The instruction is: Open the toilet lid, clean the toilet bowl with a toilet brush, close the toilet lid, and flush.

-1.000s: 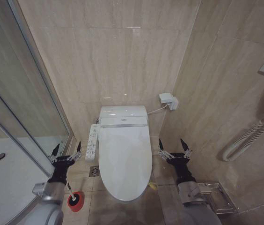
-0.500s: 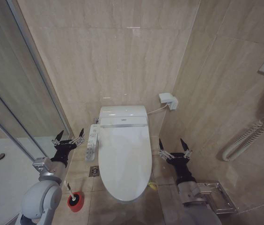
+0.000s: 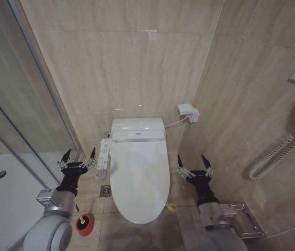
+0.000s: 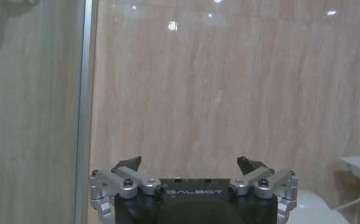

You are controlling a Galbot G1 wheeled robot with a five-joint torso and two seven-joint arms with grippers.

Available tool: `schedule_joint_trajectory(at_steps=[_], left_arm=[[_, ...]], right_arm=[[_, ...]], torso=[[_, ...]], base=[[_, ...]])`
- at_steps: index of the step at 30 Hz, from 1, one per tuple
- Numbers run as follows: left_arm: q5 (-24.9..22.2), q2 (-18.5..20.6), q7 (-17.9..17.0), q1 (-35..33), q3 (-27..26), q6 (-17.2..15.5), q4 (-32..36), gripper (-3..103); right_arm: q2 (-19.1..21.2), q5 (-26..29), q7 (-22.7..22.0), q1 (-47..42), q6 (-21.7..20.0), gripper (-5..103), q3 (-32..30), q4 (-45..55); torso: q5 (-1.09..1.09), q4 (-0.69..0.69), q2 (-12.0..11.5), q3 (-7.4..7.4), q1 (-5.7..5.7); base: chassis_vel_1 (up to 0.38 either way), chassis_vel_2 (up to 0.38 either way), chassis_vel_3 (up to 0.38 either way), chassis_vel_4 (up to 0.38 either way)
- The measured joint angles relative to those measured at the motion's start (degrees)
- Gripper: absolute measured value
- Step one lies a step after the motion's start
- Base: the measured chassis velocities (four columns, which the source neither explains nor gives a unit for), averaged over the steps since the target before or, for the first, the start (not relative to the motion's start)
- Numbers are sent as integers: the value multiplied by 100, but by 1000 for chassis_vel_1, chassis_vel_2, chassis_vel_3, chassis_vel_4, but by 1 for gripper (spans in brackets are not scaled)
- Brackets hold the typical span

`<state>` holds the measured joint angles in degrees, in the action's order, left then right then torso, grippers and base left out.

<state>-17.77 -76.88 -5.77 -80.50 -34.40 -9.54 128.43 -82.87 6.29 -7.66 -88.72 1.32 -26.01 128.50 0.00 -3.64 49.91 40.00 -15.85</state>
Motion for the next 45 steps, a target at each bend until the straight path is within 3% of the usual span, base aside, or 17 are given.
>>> schedule_joint_trajectory(at_steps=[3, 8, 9, 12, 15, 17, 25, 37, 45], left_arm=[[-1, 1, 31, 15, 20, 261, -205, 100], [-24, 5, 166, 40, 89, 1280, -1008, 100], [-24, 5, 166, 40, 89, 1280, -1008, 100], [-41, 7, 250, 52, 130, 1907, -1503, 100], [-46, 8, 272, 54, 138, 2053, -1616, 100], [-177, 68, 221, 33, 45, 2356, -1743, 100], [-341, 130, 111, -314, -61, 2102, -922, 100], [30, -105, -137, -358, -62, 2298, -1551, 100], [92, -265, -234, -460, -114, 2227, -1358, 100]], right_arm=[[0, 0, 0, 0, 0, 100, 0, 0], [0, 0, 0, 0, 0, 100, 0, 0], [0, 0, 0, 0, 0, 100, 0, 0], [0, 0, 0, 0, 0, 100, 0, 0], [0, 0, 0, 0, 0, 100, 0, 0], [0, 0, -3, -2, 0, 100, -2, 0], [0, 0, 0, 0, 0, 100, 0, 0], [0, 0, 0, 0, 0, 100, 0, 0], [0, 0, 0, 0, 0, 100, 0, 0]], torso=[[0, 0, 0, 0, 0], [-1, 0, 0, 0, 0], [-1, 0, 0, 0, 0], [-1, -1, 0, 0, 0], [-2, 0, 0, 0, 0], [-2, -2, 0, 0, 0], [0, 0, 0, 0, 0], [-1, -1, 0, 0, 0], [-1, 0, 0, 0, 0]], base=[[0, 0, 0, 0], [0, 0, 0, 0], [0, 0, 0, 0], [0, 0, 0, 0], [0, 0, 0, 0], [0, 0, 0, 0], [0, 0, 0, 0], [0, 0, 0, 0], [0, 0, 0, 0]])
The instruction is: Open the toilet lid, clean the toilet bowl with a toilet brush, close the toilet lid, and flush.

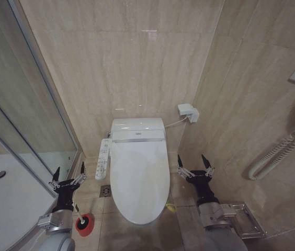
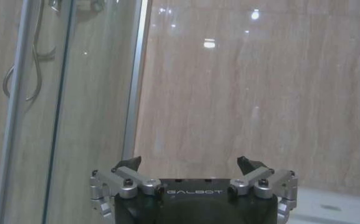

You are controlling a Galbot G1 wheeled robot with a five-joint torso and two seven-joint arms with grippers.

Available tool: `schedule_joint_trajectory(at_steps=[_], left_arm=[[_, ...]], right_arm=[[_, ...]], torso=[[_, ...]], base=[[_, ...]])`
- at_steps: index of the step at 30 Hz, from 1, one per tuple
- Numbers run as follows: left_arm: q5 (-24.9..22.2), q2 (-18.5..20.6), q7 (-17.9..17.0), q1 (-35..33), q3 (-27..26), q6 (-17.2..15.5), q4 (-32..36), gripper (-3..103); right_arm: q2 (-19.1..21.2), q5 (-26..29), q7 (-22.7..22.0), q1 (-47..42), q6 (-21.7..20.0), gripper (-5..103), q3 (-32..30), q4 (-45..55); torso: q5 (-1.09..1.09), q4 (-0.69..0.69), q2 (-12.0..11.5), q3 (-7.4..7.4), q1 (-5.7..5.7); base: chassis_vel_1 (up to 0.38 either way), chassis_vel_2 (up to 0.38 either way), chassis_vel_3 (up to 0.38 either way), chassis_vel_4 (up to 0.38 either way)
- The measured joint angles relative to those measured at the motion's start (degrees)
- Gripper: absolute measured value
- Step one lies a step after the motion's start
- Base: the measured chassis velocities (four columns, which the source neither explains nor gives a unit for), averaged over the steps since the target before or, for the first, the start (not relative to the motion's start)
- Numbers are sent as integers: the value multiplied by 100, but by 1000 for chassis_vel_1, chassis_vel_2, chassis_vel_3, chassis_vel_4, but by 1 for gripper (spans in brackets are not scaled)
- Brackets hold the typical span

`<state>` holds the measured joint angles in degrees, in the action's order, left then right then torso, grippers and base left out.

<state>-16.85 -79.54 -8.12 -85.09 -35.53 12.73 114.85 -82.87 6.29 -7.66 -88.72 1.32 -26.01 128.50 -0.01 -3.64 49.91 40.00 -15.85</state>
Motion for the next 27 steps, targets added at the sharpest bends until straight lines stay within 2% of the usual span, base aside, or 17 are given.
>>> schedule_joint_trajectory(at_steps=[8, 13, 21, 27], left_arm=[[21, 4, -49, -80, -5, -167, 329, 100], [20, 12, -75, -140, -58, -152, 373, 100], [29, 61, -110, 18, -54, -22, 52, 100], [-51, 73, -146, 135, -79, -59, -104, 100]], right_arm=[[0, 0, 0, 0, 0, 100, 0, 0], [0, 0, 0, 0, 0, 100, 0, 0], [0, 0, 0, 0, 0, 100, 0, 0], [0, 0, 0, 0, 0, 100, 0, 0]], torso=[[0, 0, 0, 0, 0], [0, 0, 0, 0, 0], [0, 0, 0, 0, 0], [0, 0, 0, 0, 0]], base=[[0, 0, 0, 0], [0, 0, 0, 0], [0, 0, 0, 0], [0, 0, 0, 0]])
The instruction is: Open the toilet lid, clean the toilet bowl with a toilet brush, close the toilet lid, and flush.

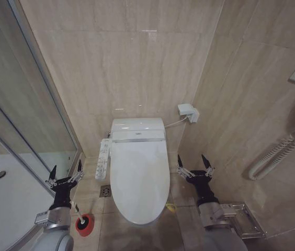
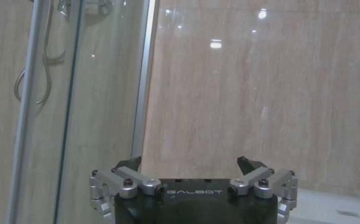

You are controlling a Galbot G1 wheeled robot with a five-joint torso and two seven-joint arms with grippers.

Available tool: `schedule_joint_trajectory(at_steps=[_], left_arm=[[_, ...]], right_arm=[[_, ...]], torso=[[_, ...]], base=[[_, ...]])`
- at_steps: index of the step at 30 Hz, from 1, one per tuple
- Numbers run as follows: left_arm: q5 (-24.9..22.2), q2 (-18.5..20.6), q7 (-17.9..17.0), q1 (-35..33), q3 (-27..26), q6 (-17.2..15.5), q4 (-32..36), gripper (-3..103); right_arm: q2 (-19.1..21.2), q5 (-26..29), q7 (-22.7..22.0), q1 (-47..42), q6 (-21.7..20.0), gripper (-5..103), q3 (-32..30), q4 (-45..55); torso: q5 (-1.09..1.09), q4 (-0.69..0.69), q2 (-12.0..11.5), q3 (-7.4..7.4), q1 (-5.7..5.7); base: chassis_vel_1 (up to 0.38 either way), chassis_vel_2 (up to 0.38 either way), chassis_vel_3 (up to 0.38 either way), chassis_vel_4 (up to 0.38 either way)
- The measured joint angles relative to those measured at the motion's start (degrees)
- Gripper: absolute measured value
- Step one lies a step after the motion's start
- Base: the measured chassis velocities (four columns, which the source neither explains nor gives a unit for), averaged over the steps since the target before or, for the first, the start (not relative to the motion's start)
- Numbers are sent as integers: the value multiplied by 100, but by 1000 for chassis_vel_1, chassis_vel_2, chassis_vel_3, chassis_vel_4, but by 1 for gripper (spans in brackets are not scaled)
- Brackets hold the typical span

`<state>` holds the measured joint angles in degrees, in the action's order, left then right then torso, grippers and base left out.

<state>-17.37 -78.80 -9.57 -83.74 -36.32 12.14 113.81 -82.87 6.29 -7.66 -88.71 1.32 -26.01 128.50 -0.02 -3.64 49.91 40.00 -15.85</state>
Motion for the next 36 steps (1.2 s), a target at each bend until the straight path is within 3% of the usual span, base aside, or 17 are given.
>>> schedule_joint_trajectory(at_steps=[36], left_arm=[[-34, 63, -7, 132, 91, 10, -225, 100]], right_arm=[[0, 0, 0, 2, 0, 100, 0, 0]], torso=[[0, 1, -2, 1, -3]], base=[[-37, 36, 38, -34]])
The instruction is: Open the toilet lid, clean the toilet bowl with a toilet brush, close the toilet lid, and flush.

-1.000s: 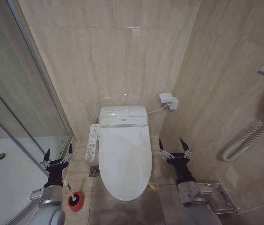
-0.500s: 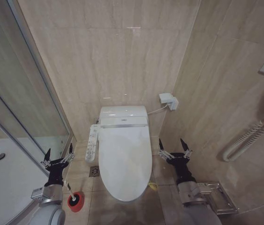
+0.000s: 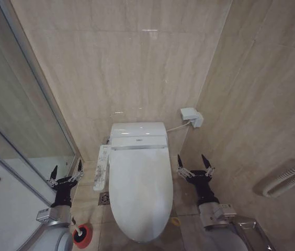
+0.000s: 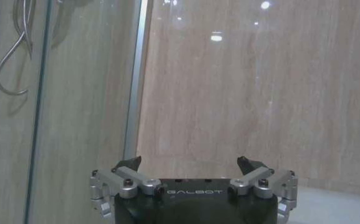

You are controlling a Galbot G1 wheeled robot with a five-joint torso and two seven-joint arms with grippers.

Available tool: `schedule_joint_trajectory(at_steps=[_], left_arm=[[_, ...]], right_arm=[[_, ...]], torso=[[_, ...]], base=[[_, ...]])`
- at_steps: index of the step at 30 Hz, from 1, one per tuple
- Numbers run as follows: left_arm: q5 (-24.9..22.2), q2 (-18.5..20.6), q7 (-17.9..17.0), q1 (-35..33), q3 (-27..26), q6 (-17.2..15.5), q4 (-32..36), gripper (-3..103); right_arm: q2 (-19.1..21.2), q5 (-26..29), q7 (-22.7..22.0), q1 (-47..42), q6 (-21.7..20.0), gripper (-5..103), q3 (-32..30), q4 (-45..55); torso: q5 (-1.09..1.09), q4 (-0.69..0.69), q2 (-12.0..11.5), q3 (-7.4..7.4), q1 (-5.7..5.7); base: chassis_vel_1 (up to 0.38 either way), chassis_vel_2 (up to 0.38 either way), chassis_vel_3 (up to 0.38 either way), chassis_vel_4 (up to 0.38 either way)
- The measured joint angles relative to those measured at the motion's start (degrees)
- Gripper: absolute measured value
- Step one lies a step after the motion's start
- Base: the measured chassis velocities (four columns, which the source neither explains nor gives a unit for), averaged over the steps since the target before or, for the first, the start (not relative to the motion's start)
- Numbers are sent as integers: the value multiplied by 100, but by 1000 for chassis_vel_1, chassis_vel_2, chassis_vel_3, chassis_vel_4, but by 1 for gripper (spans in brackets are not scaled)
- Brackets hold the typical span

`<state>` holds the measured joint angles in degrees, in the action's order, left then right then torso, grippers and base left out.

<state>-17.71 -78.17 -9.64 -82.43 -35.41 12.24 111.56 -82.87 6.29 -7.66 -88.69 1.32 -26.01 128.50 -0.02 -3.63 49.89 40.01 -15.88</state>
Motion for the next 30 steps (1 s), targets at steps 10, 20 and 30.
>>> schedule_joint_trajectory(at_steps=[10, 20, 30], left_arm=[[104, -76, 11, 5, 21, 30, -19, 100], [101, -71, 25, 23, -4, 43, -40, 100], [105, -40, 50, 9, 11, 44, -12, 100]], right_arm=[[0, 0, 0, -5, 0, 100, 0, 0], [0, 0, 0, 0, 0, 100, 0, 0], [0, 0, 0, -5, 0, 100, 0, 0]], torso=[[1, -1, 3, -3, 7], [0, -1, 1, 0, -1], [1, -1, 3, -2, 6]], base=[[-2, 0, -4, -5], [-82, 77, 72, -77], [-13, 9, 12, -15]])
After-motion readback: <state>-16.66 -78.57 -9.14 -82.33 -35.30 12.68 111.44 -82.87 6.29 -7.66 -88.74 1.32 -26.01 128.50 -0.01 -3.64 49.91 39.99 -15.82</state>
